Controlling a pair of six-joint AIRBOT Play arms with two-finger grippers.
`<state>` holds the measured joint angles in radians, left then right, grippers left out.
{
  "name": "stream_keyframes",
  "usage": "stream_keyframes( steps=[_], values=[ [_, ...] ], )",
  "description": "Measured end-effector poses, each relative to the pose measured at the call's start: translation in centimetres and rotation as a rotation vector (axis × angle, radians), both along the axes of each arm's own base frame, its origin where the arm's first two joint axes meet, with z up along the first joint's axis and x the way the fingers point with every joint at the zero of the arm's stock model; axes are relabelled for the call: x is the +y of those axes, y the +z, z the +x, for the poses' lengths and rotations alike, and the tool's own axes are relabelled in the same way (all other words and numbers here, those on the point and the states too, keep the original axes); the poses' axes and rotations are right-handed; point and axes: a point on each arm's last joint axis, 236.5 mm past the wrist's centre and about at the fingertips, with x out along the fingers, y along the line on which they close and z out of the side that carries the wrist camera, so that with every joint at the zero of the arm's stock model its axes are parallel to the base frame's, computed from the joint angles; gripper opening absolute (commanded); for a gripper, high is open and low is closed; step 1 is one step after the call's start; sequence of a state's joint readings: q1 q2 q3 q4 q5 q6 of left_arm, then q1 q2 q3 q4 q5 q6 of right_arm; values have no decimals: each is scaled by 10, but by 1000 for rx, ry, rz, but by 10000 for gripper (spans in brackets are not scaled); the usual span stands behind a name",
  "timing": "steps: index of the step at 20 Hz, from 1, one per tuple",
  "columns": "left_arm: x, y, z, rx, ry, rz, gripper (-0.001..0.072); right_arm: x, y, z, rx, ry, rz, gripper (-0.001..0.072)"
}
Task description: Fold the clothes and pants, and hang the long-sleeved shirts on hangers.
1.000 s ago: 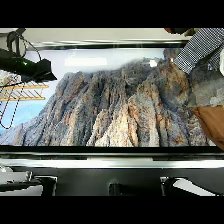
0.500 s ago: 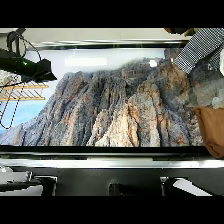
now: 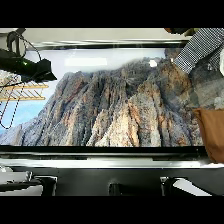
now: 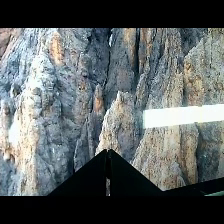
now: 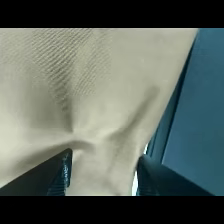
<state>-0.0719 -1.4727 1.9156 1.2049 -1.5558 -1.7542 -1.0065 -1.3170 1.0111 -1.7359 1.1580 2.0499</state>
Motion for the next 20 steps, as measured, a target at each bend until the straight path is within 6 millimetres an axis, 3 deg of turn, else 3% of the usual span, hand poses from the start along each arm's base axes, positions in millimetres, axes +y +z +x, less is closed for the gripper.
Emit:
stream_keyframes(
  steps=[2, 4, 8, 10, 11, 14, 15, 16, 18, 20],
  values=[
    [0, 0, 0, 0, 0, 0, 25, -11, 14, 11, -42, 6, -42, 454],
    [0, 0, 0, 0, 0, 0, 26, -26, 38, 35, -134, 28, -98, 455],
    [0, -5, 2, 11, 0, 1, 26, -50, 108, 100, -336, 132, -238, 453],
    [0, -10, 2, 23, 0, 2, 26, -39, 142, 145, -433, 248, -284, 431],
    [0, -12, 2, 30, 0, 3, 25, -25, 154, 169, -473, 322, -293, 381],
    [7, -20, 3, 38, 2, 34, 24, 57, 174, 245, -554, 611, -260, 260],
    [9, -21, 2, 33, -10, 50, 24, 96, 175, 264, -563, 722, -230, 143],
    [11, -21, 2, 22, -26, 67, 24, 136, 175, 280, -571, 830, -196, 109],
    [17, -21, -1, 0, -62, 110, 24, 212, 172, 295, -565, 1023, -127, 33],
    [24, -22, -7, -16, -84, 150, 24, 281, 167, 295, -544, 1196, -54, 34]
  ],
)
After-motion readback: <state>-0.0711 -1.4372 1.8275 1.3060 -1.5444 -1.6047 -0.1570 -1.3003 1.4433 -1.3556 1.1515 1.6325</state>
